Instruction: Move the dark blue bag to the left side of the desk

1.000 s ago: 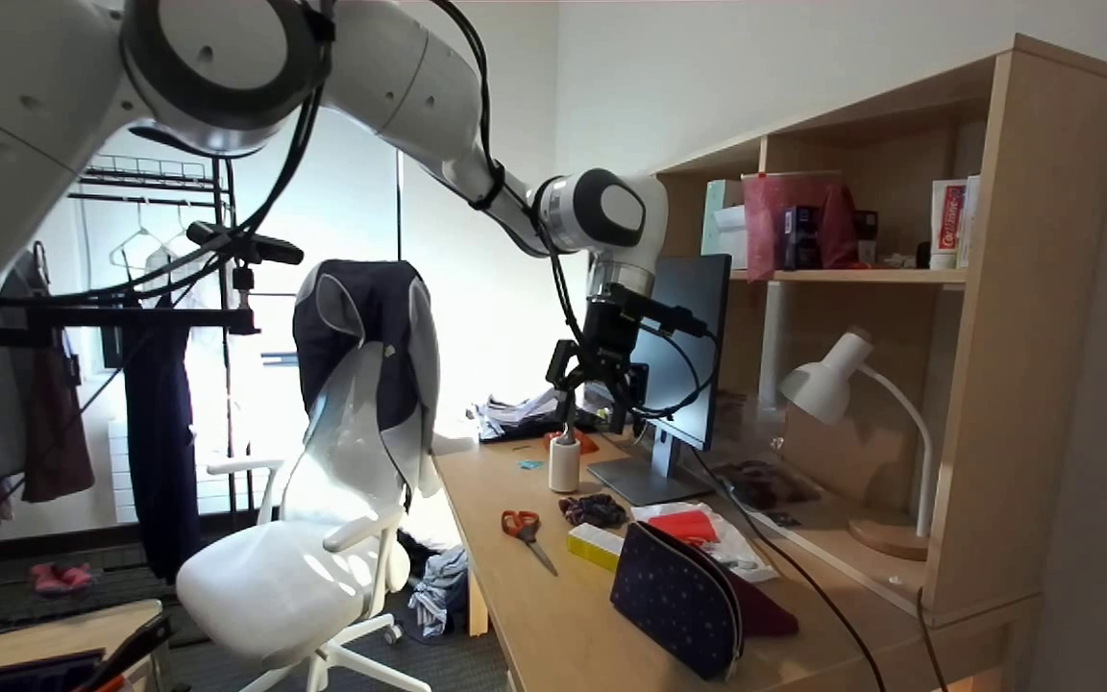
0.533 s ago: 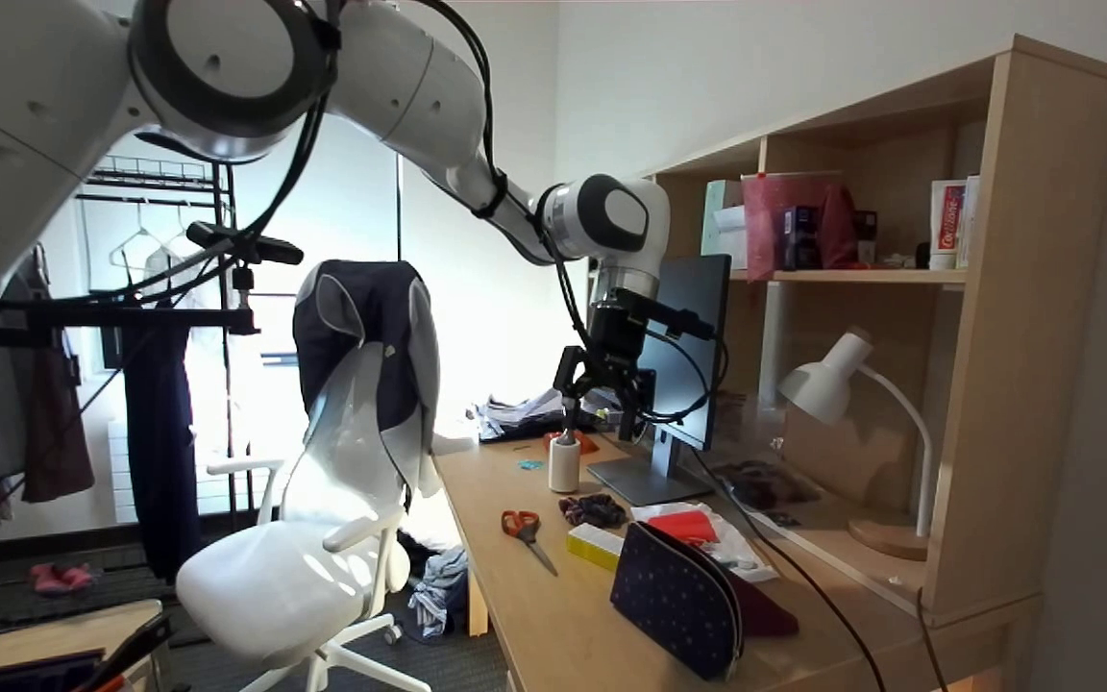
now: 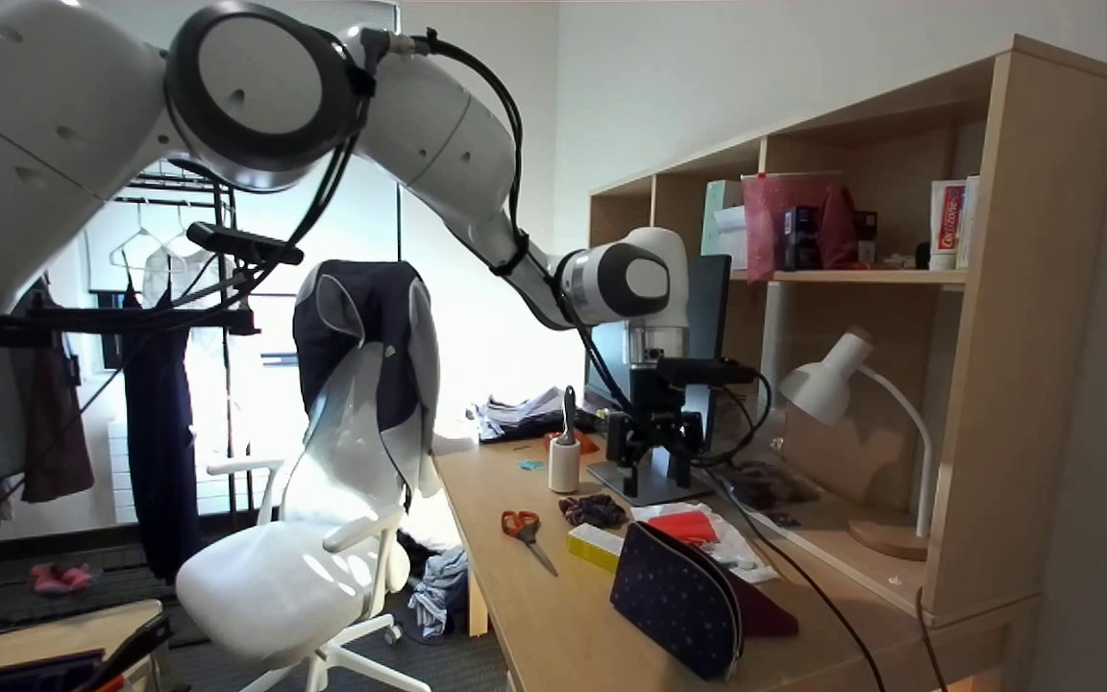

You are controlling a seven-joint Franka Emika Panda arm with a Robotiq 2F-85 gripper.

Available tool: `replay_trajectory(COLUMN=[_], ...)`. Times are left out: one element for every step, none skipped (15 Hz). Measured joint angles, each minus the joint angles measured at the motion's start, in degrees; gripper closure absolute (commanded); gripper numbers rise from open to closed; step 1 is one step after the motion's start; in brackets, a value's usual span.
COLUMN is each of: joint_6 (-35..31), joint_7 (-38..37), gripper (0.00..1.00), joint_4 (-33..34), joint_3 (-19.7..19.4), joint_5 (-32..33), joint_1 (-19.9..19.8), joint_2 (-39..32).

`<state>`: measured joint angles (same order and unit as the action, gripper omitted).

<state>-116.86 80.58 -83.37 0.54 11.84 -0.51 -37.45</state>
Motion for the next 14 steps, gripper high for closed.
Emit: replay_trajectory(joint_6=[-4.0,-7.7,-11.0,-13.5,-15.1,-15.9,-16.4,-16.5,-16.5,-16.5,-16.4,-16.2,-16.0,-15.7], joint_7=[0.1,0.2,0.3,0.6,1.0,1.7,2.6,3.5,4.6,5.8,6.8,7.8,8.8,9.5], gripper=[0.0,0.0,0.0,0.0,0.0,0.0,0.0,0.0,0.0,0.0,0.0,0.03,0.26,0.28], joint_4=[-1.2,-2.3,-3.3,-4.1,-4.7,-5.0,-5.1,-5.1,-5.1,-5.0,-4.9,-4.5,-4.1,-3.6], joint_3=[0.0,0.2,0.3,0.5,0.8,1.4,2.0,2.7,3.3,3.8,4.2,4.7,5.0,5.2], joint_5=[0.0,0.0,-0.1,-0.1,-0.3,-0.6,-1.1,-1.5,-2.1,-2.8,-3.5,-4.4,-5.2,-5.9], joint_1=[-0.7,-1.5,-2.3,-3.1,-3.9,-4.8,-5.6,-6.4,-7.1,-7.7,-8.1,-8.6,-9.0,-9.2], joint_2=[-0.5,-1.0,-1.6,-2.1,-2.6,-3.1,-3.6,-4.0,-4.3,-4.7,-5.0,-5.4,-5.9,-6.3])
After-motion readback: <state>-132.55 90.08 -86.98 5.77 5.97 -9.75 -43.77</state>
